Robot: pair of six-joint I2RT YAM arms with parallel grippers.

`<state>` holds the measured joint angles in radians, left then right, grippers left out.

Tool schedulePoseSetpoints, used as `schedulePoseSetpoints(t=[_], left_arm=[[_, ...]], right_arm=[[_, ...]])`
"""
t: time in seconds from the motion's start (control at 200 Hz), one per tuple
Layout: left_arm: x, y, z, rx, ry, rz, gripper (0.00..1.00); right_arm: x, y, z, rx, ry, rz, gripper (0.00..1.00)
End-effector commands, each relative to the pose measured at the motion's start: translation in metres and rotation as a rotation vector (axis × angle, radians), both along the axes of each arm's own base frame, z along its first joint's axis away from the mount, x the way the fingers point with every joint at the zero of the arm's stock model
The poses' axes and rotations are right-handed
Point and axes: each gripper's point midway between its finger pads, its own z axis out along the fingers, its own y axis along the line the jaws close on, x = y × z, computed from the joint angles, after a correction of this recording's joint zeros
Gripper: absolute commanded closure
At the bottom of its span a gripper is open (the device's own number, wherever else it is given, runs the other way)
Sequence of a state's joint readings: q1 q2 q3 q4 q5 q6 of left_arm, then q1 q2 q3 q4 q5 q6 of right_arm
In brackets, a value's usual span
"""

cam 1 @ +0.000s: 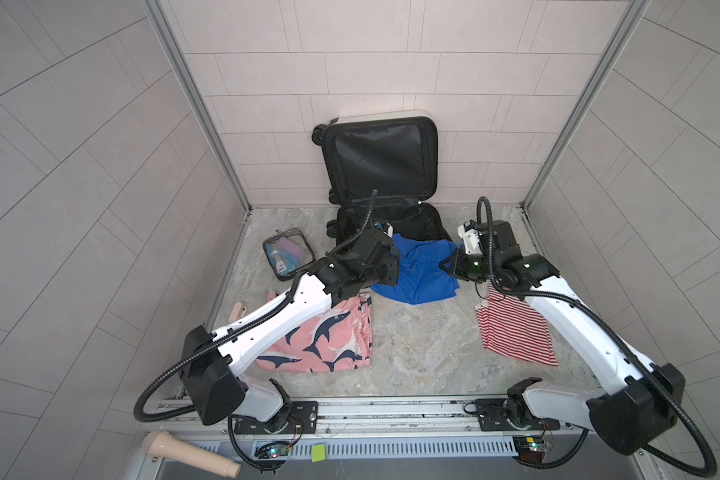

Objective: Pack the luggage
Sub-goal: 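Lift the blue T-shirt with both grippers and carry it over the suitcase, then lower the blue T-shirt into the suitcase with both grippers and release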

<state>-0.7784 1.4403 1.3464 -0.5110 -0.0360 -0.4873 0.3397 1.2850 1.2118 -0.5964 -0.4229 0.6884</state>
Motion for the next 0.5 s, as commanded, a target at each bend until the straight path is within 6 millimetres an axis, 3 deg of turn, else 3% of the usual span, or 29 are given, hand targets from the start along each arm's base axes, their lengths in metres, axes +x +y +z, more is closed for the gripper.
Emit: schedulePoseSetpoints(t=[0.0, 0.16, 0.28, 0.495], left_arm=[[0.022, 0.019, 0.022, 0.030, -0.064, 0.036, 1.00], [0.053, 0.046, 0.016, 0.063, -0.050, 0.096, 1.00], [0.076, 0.061, 0.006, 0.080, -0.035, 0.130, 1.00], [0.105, 0.065, -0.017, 0.106, 0.000, 0.132, 1.00]], right_arm=[[0.028, 0.015, 0.023, 0.019, -0.066, 0.010, 1.00], [0.064, 0.028, 0.027, -0.010, -0.071, 0.029, 1.00], [0.088, 0.035, 0.015, -0.050, -0.047, 0.044, 1.00], [0.124, 0.041, -0.011, -0.113, -0.014, 0.047, 1.00]])
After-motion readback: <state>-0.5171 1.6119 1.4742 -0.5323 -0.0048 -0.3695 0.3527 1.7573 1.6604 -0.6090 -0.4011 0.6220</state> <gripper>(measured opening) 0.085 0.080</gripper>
